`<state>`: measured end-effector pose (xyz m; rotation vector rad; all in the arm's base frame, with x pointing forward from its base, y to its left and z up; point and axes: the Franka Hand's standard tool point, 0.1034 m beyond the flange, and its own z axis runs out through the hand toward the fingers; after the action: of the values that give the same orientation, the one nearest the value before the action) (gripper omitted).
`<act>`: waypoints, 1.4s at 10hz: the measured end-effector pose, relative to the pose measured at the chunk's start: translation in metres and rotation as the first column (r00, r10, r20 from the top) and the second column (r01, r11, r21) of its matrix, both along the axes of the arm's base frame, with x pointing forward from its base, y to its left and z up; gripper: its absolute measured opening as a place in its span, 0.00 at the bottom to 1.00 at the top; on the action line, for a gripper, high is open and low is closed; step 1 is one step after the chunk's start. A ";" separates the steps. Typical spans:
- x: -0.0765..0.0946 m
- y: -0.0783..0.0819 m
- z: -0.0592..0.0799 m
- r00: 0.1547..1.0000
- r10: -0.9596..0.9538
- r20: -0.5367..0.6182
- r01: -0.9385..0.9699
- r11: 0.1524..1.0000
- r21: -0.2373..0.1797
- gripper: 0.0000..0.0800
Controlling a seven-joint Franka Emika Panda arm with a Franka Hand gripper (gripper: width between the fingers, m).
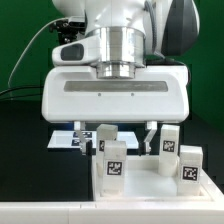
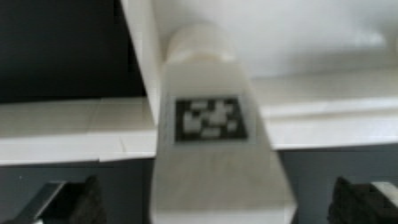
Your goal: Assemble square table
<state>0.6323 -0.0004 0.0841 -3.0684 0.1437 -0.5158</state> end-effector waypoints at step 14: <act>0.008 -0.010 -0.003 0.864 -0.441 -0.242 0.475 0.874 0.104 0.36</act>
Offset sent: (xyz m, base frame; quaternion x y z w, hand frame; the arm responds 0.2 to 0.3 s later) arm 0.0047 -0.0108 0.0000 0.0104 -0.1433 0.0074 0.9896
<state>0.6405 -0.0104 0.0809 -2.9068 0.8949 -0.1668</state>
